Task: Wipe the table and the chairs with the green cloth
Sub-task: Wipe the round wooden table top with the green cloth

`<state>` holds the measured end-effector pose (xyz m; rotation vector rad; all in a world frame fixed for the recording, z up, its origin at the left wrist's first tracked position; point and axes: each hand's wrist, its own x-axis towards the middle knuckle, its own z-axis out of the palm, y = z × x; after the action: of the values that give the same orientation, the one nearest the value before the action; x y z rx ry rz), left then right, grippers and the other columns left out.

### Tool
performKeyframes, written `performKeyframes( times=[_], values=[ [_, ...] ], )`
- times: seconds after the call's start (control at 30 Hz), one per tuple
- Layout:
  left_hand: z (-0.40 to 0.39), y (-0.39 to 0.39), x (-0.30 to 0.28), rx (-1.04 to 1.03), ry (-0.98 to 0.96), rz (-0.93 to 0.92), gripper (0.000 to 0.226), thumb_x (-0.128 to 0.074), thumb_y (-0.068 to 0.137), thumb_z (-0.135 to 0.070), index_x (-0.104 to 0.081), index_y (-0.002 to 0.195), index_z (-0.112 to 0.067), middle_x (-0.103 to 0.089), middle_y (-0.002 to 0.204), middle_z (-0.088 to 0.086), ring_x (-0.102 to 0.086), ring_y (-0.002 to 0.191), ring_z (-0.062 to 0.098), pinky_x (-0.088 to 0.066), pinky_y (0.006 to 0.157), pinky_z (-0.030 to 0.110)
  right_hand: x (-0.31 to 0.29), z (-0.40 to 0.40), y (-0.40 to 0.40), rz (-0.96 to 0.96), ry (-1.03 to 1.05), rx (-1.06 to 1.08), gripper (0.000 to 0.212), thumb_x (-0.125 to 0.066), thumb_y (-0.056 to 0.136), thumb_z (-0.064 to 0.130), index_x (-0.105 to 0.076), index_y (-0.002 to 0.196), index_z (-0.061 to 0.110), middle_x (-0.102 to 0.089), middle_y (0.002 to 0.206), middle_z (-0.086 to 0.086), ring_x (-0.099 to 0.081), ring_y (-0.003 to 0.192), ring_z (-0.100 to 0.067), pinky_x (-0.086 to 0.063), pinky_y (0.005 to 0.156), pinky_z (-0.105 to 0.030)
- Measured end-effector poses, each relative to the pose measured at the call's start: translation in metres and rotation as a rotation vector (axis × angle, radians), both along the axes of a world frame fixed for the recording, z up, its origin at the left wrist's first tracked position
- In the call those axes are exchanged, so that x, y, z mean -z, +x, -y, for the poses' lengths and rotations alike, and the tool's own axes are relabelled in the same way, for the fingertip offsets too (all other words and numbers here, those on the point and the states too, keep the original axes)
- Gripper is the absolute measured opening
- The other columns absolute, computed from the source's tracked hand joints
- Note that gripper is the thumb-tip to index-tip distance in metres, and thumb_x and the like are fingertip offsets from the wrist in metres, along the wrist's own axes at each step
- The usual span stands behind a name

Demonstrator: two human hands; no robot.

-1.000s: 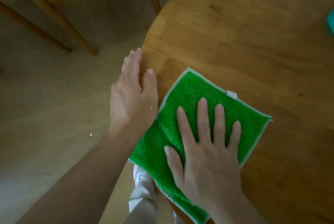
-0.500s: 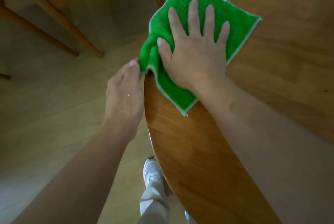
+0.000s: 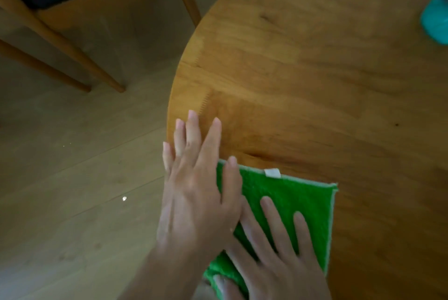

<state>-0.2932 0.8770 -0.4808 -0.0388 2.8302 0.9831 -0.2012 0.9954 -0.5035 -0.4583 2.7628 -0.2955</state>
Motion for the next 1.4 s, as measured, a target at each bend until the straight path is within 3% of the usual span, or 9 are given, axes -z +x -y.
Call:
performKeyframes(
  times=[0.17, 0.33, 0.43, 0.57, 0.67, 0.83, 1.13, 1.3, 1.4],
  values=[
    [-0.033, 0.009, 0.0, 0.243, -0.007, -0.032, 0.053, -0.03, 0.095, -0.031, -0.045, 0.141, -0.008, -0.028, 0.152, 0.011, -0.011, 0.144, 0.02, 0.0, 0.114, 0.045, -0.006, -0.047, -0.026, -0.058, 0.032, 0.199, 0.068, -0.037, 0.084, 0.064, -0.03, 0.147, 0.038, -0.029, 0.155, 0.0, -0.03, 0.14, -0.032, -0.023, 0.105, -0.059],
    [-0.062, -0.017, -0.011, 0.297, 0.115, -0.052, 0.048, -0.029, 0.099, -0.032, -0.051, 0.138, -0.013, -0.042, 0.148, 0.01, -0.023, 0.143, 0.015, -0.007, 0.119, 0.035, -0.004, -0.041, -0.076, -0.034, 0.106, 0.385, 0.081, -0.017, 0.083, 0.063, 0.009, 0.151, 0.027, -0.004, 0.163, -0.007, -0.004, 0.147, -0.038, -0.004, 0.111, -0.064],
    [-0.068, -0.029, -0.009, 0.231, 0.156, -0.068, 0.042, -0.034, 0.098, -0.03, -0.059, 0.13, -0.017, -0.051, 0.141, 0.002, -0.026, 0.127, -0.008, -0.021, 0.114, 0.032, -0.002, -0.029, -0.07, -0.026, 0.05, 0.418, 0.09, -0.02, 0.082, 0.061, 0.033, 0.144, 0.023, 0.002, 0.163, -0.009, 0.004, 0.147, -0.039, 0.003, 0.112, -0.064],
    [-0.075, -0.025, -0.004, 0.238, 0.154, -0.056, 0.042, -0.035, 0.096, -0.033, -0.065, 0.122, -0.019, -0.051, 0.137, -0.01, -0.028, 0.124, -0.013, -0.027, 0.113, 0.025, -0.003, -0.033, -0.036, -0.045, -0.058, 0.384, 0.081, -0.033, 0.092, 0.058, -0.001, 0.156, 0.022, -0.012, 0.162, -0.005, -0.009, 0.148, -0.036, -0.004, 0.114, -0.061],
    [-0.096, -0.007, -0.003, 0.414, 0.077, -0.018, 0.05, -0.03, 0.097, -0.04, -0.055, 0.134, -0.019, -0.041, 0.147, 0.0, -0.017, 0.134, -0.006, -0.013, 0.116, 0.019, -0.002, -0.053, -0.002, -0.067, -0.074, 0.399, 0.076, -0.039, 0.092, 0.06, -0.017, 0.155, 0.023, -0.017, 0.161, 0.001, -0.02, 0.146, -0.03, -0.013, 0.113, -0.056],
    [-0.137, 0.016, 0.001, 0.679, 0.069, 0.043, 0.057, -0.017, 0.097, -0.045, -0.031, 0.148, -0.024, -0.024, 0.157, -0.001, -0.005, 0.146, 0.004, 0.002, 0.118, 0.022, -0.006, -0.129, 0.019, -0.014, 0.058, 0.573, 0.068, -0.028, 0.093, 0.066, -0.02, 0.152, 0.034, -0.022, 0.157, 0.002, -0.027, 0.143, -0.031, -0.019, 0.109, -0.058],
    [-0.191, -0.007, 0.005, 0.567, -0.003, -0.008, 0.057, -0.018, 0.099, -0.039, -0.029, 0.15, -0.016, -0.022, 0.158, 0.008, -0.007, 0.147, 0.017, 0.002, 0.114, 0.028, -0.005, -0.201, -0.025, 0.014, 0.205, 0.909, 0.067, -0.002, 0.092, 0.064, 0.003, 0.153, 0.036, 0.005, 0.163, -0.003, 0.002, 0.148, -0.032, -0.007, 0.116, -0.06],
    [-0.224, -0.024, 0.009, 0.535, 0.011, 0.011, 0.057, -0.021, 0.099, -0.041, -0.032, 0.148, -0.014, -0.019, 0.159, 0.01, -0.006, 0.147, 0.02, 0.003, 0.113, 0.03, -0.009, -0.139, 0.035, 0.066, 0.124, 0.829, 0.066, -0.024, 0.092, 0.058, -0.033, 0.149, 0.027, -0.027, 0.157, -0.013, -0.028, 0.141, -0.042, -0.023, 0.106, -0.065],
    [-0.226, -0.015, 0.015, 0.529, -0.082, -0.075, 0.059, -0.021, 0.097, -0.043, -0.033, 0.148, -0.016, -0.019, 0.159, 0.008, -0.006, 0.147, 0.017, 0.003, 0.115, 0.029, -0.01, -0.122, 0.064, 0.102, 0.104, 0.745, 0.061, -0.018, 0.093, 0.059, -0.051, 0.137, 0.032, -0.042, 0.149, -0.007, -0.046, 0.13, -0.04, -0.027, 0.099, -0.063]
  ],
)
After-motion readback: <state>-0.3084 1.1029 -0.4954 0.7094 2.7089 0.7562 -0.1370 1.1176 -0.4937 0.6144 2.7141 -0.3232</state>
